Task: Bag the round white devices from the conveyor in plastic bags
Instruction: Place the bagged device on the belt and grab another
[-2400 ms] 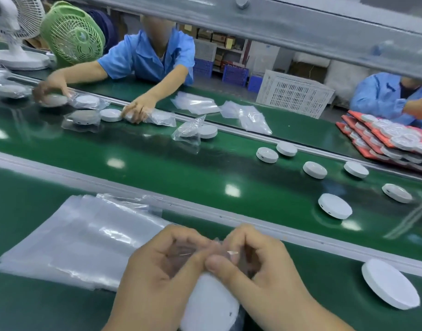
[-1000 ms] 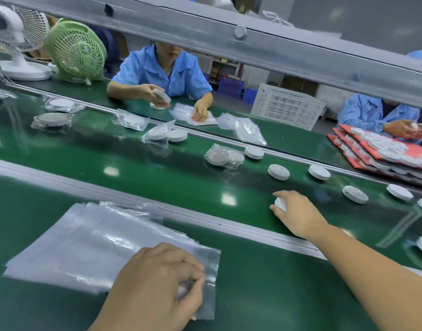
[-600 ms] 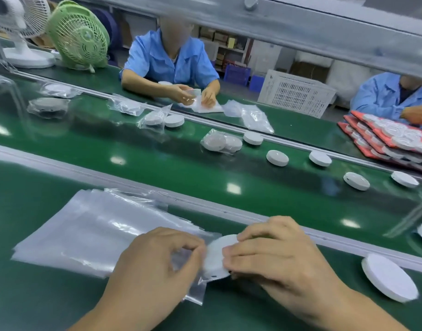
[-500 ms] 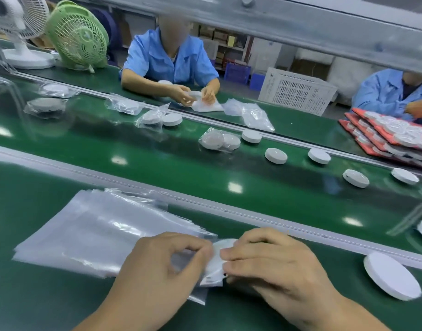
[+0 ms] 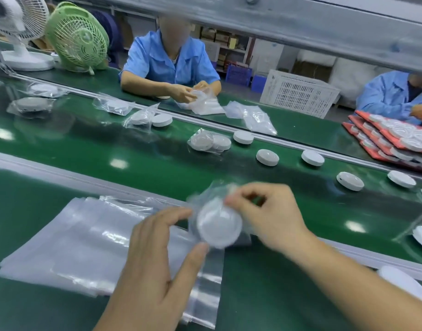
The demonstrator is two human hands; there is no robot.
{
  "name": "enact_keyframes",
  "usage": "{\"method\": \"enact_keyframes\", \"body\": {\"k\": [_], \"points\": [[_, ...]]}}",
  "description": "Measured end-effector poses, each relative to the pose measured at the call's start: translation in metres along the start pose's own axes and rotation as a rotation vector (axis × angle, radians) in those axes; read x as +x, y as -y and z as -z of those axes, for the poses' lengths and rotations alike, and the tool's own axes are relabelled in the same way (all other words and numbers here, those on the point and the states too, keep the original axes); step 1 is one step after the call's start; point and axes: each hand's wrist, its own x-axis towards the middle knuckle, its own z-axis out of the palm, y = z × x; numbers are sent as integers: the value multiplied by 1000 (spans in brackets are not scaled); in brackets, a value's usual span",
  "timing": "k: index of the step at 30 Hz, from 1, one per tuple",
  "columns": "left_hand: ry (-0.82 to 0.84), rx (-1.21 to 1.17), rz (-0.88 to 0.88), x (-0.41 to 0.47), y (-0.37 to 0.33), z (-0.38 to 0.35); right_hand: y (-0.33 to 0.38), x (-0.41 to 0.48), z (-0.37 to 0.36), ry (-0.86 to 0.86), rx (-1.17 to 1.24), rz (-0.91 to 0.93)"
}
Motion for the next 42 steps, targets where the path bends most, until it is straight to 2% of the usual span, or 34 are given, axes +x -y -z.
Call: {"method": "enact_keyframes", "body": {"k": [2, 4, 6, 8, 10, 12, 15, 16, 18, 20, 21, 23, 25, 27, 30, 38, 40, 42], "points": [[89, 275, -219, 9, 13, 6, -14, 50, 5, -182, -87, -42], [214, 393, -371, 11, 22, 6, -28, 99, 9, -258, -307, -94], [363, 426, -431, 8, 25, 2, -44, 137, 6, -146, -608, -220], [447, 436, -450, 4, 24, -3, -59, 156, -5, 76, -751, -363], [468, 451, -444, 3, 24, -2, -64, 156, -16, 215, -683, -416], [457, 472, -428, 2, 23, 0, -60, 145, -20, 224, -561, -350], [443, 457, -400, 0, 19, -2, -52, 103, 1, 207, -518, -196], [443, 449, -384, -1, 17, -3, -54, 82, 16, 224, -613, -183], [441, 456, -347, -3, 13, -6, -66, 28, 55, 221, -966, -194], [424, 466, -325, -6, 12, -7, -89, -36, 110, 110, -1290, -268], [420, 467, -310, -7, 11, -7, -102, -71, 139, 28, -1331, -379], [408, 483, -286, -9, 10, -7, -127, -138, 188, -102, -1134, -671], [384, 505, -276, -11, 9, -8, -155, -192, 219, -166, -892, -779], [383, 506, -266, -13, 7, -8, -170, -229, 229, -129, -860, -741], [399, 503, -236, -15, 2, -8, -149, -225, 213, -196, -907, -583], [414, 467, -166, -17, -7, -4, -73, -141, 146, -348, -477, -380], [376, 410, -130, -17, -7, -1, -59, -132, 130, -325, -383, -163], [326, 351, -79, -16, -8, 1, -39, -130, 106, -206, -425, 154]]}}
